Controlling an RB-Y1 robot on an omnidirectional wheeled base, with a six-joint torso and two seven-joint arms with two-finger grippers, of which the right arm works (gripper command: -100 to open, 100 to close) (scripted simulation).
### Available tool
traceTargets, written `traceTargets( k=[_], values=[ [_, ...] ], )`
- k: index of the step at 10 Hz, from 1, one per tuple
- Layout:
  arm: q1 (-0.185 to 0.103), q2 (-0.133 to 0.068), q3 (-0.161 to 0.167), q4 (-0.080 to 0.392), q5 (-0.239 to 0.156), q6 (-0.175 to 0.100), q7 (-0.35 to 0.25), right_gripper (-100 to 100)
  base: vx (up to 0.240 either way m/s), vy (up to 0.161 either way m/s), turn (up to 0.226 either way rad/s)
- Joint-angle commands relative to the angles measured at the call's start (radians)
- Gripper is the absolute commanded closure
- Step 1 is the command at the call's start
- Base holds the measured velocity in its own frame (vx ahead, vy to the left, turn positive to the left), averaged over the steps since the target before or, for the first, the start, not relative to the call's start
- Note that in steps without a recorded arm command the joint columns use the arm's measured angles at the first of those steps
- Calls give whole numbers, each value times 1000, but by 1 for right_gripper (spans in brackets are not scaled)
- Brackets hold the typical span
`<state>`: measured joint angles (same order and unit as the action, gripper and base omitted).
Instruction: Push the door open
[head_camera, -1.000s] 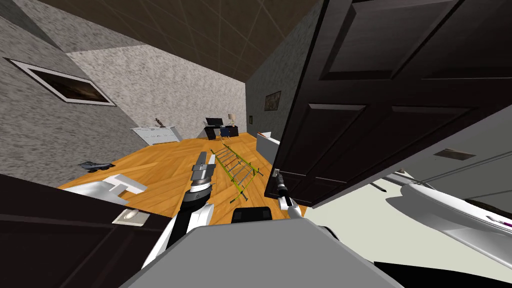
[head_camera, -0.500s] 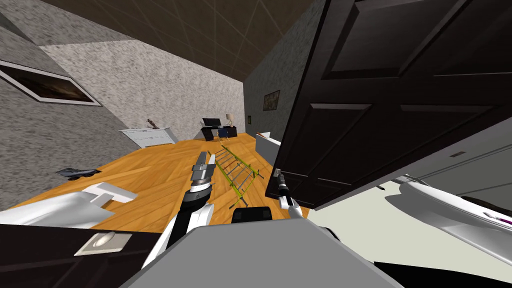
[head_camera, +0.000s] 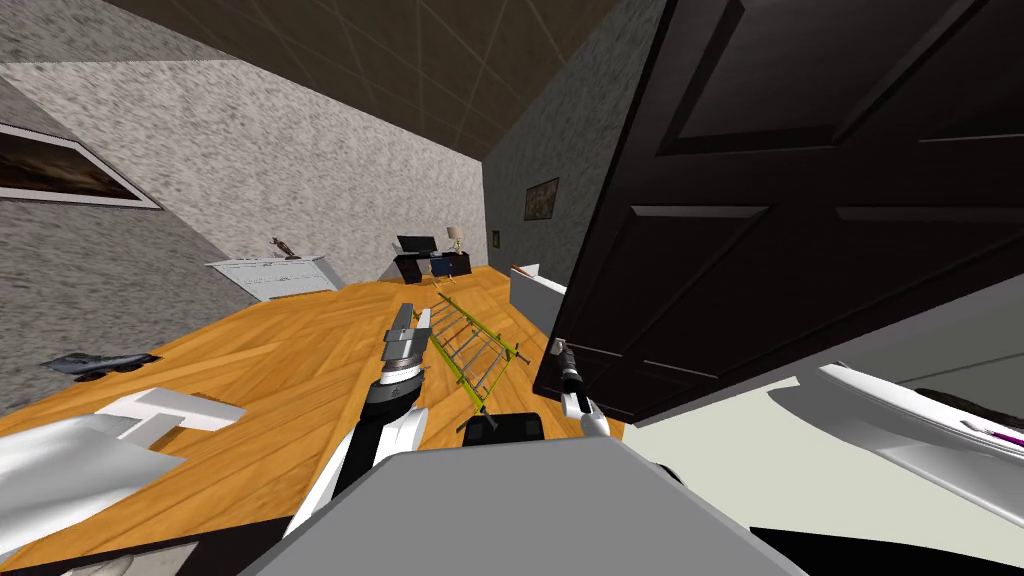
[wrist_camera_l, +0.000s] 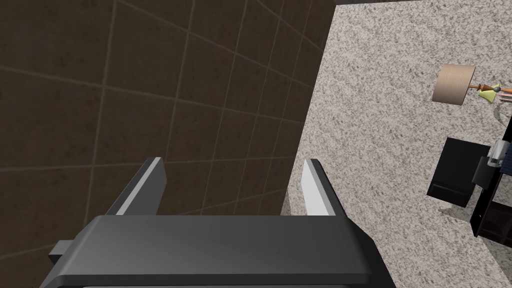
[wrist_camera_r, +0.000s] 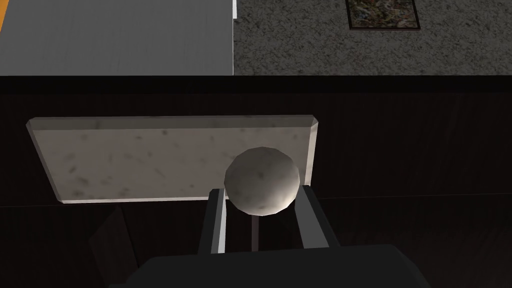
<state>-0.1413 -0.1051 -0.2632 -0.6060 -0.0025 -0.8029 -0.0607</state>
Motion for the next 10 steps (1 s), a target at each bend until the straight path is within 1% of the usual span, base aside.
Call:
traceTargets(
  k=[1, 3, 5, 6, 10],
  values=[
    [-11, -8, -26, 14, -15, -9, 13, 100, 46, -11, 41],
    [-11, -8, -30, 15, -18, -8, 15, 100, 26, -1, 5],
    [-11, -8, -30, 15, -18, -8, 15, 100, 11, -8, -45],
    [-11, -5, -29, 12, -17, -5, 14, -100, -103, 37, -47],
    [-12, 2, -28, 6, -17, 0, 17, -100, -178, 139, -32]
  ],
)
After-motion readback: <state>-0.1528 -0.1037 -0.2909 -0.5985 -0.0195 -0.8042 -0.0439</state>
